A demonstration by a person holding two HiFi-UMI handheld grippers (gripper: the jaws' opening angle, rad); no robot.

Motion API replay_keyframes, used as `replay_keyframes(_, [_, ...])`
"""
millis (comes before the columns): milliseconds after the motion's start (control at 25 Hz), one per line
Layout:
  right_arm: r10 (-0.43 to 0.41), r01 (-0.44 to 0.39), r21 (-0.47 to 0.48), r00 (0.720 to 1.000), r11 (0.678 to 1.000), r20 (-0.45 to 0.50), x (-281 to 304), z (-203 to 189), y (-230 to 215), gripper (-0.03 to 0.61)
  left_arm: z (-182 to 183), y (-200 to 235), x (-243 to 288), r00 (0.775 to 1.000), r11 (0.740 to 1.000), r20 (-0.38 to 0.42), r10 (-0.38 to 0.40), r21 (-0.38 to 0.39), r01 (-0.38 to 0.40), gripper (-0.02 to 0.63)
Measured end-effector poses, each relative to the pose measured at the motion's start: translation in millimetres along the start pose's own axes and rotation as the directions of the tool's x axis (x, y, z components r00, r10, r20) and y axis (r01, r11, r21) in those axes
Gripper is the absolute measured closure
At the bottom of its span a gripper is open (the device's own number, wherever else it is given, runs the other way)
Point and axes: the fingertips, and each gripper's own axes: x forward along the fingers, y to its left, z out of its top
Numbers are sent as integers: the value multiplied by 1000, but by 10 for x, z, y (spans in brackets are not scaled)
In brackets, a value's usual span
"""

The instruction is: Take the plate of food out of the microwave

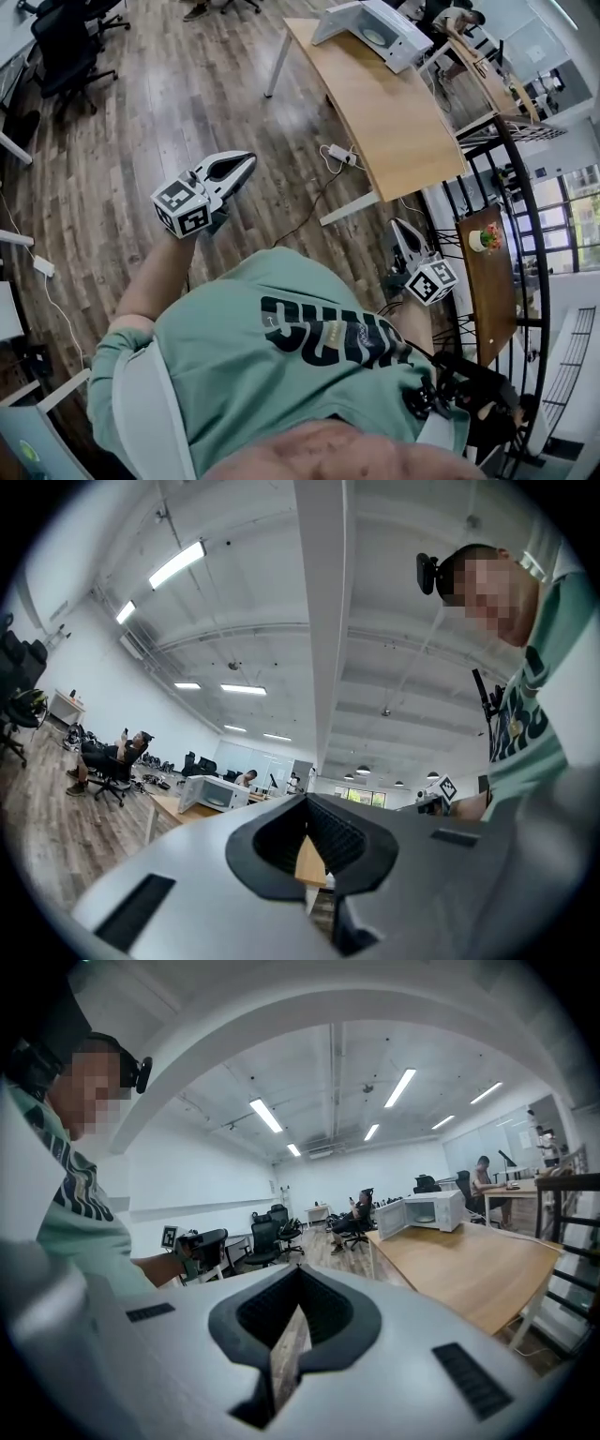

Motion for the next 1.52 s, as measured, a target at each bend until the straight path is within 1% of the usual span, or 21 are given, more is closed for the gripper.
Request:
replay_keyframes(280, [38, -39, -7, 997, 999, -60, 396, -19, 103, 571, -119, 199, 16, 999, 1000, -42, -10, -19, 9, 609])
replay_keyframes(400, [67, -67, -1, 996, 998, -56, 497, -27, -7, 571, -213, 223, 105, 998, 1000, -66, -3, -28, 1, 609])
replay_keyframes(520, [98, -97, 24, 994, 995, -47, 586, -52, -227, 571, -286, 241, 289, 995, 1000, -97, 10, -24, -12, 609])
replay_keyframes(640, [137, -135, 45, 990, 990, -38, 685, -71, -532, 571, -327, 254, 530, 992, 1000, -124, 30, -6, -31, 609])
replay_keyframes(760, [194, -193, 51, 981, 980, -18, 825, 15, -915, 571, -320, 292, 877, 989, 998, -135, 65, 21, -63, 609])
replay_keyframes(840, [224, -223, 60, 975, 973, -11, 892, 118, -1213, 571, -322, 276, 1140, 988, 996, -128, 90, 8, -90, 609])
replay_keyframes(920, [253, -252, 64, 968, 966, 1, 928, 263, -1513, 571, -318, 199, 1416, 988, 995, -120, 94, -4, -95, 609])
replay_keyframes(1040, [292, -293, 61, 956, 954, 22, 991, 449, -2009, 571, -287, 139, 1866, 987, 993, -117, 114, 14, -113, 609])
replay_keyframes(1120, [313, -314, 72, 949, 947, 31, 1030, 499, -2306, 571, -302, 136, 2142, 984, 991, -115, 135, -3, -136, 609])
replay_keyframes(1200, [335, -338, 87, 941, 937, 38, 1055, 497, -2546, 571, -364, 133, 2377, 980, 988, -132, 149, -18, -153, 609])
replay_keyframes(1280, [346, -349, 103, 937, 931, 47, 1079, 481, -2786, 571, -417, 147, 2598, 975, 986, -154, 159, -16, -163, 609])
replay_keyframes(1360, [340, -345, 127, 938, 930, 64, 1104, 474, -3003, 571, -441, 172, 2784, 973, 986, -169, 159, -16, -164, 609])
replay_keyframes(1520, [321, -333, 164, 943, 929, 92, 1155, 427, -3217, 571, -458, 279, 2985, 969, 988, -198, 147, -9, -152, 609])
